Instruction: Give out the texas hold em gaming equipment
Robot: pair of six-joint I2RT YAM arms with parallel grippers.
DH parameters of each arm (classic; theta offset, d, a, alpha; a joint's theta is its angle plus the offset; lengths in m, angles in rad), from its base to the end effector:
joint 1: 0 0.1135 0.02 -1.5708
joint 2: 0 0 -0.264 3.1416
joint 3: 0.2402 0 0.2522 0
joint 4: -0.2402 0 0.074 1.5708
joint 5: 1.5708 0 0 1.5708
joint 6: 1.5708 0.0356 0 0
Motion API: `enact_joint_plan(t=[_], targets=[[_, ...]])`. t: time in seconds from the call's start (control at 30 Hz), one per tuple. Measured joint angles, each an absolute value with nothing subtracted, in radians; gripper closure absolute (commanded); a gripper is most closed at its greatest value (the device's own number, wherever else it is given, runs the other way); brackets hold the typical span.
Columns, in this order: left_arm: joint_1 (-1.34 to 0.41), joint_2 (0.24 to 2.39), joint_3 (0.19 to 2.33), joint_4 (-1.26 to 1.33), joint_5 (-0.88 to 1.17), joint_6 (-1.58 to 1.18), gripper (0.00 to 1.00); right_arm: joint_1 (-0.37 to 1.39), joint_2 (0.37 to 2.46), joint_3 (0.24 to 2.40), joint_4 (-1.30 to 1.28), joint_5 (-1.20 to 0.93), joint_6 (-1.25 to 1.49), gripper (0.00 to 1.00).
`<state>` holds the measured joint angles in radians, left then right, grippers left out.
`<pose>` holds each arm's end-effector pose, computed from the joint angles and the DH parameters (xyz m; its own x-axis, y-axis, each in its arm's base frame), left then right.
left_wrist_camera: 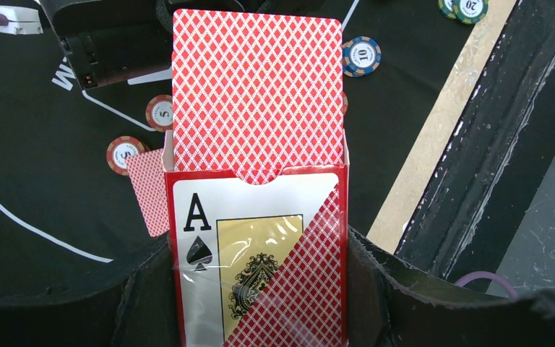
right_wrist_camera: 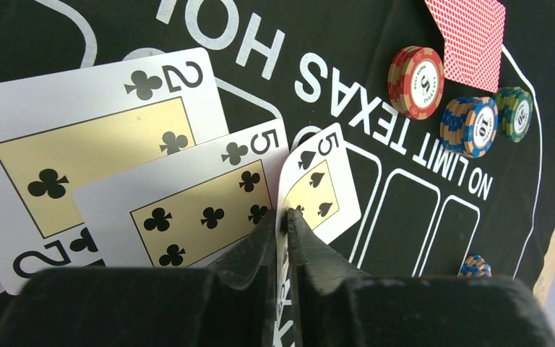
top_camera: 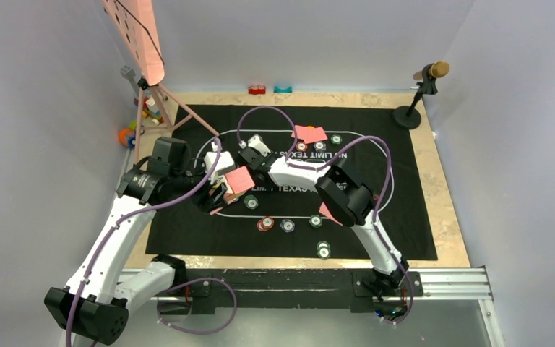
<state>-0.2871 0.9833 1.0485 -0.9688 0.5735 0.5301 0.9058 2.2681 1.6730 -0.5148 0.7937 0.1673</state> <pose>0.1657 -0.0691 0.3274 -0.3669 0.5512 -0.7494 0.8640 0.5005 -0.0549 0.3100 0.3542 0.1396 -0.6043 -0.5814 -0.5449 -0.2591 0.7901 -0.5556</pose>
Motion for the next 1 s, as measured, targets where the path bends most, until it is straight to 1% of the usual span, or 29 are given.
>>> enact_joint_plan(t=[0.17,0.33,0.53,0.83,1.0], targets=[[-0.287,0.983,1.048,-0.969,0.574,0.530,1.00,0.910,2.257,1.653,-0.475,0.778,0.156,0.70],[-0.287,0.983,1.048,-0.969,0.574,0.530,1.00,0.910,2.241,1.641,-0.448,0.741,0.152,0.63],[-0.287,0.983,1.048,-0.969,0.574,0.530,1.00,0.910,2.204,1.610,-0.419,0.658,0.148,0.57],[-0.287,0.983,1.047,-0.970,0.573,0.531,1.00,0.910,2.163,1.556,-0.379,0.573,0.146,0.53],[-0.287,0.983,1.040,-0.971,0.573,0.531,1.00,0.900,2.134,1.517,-0.356,0.523,0.149,0.49]])
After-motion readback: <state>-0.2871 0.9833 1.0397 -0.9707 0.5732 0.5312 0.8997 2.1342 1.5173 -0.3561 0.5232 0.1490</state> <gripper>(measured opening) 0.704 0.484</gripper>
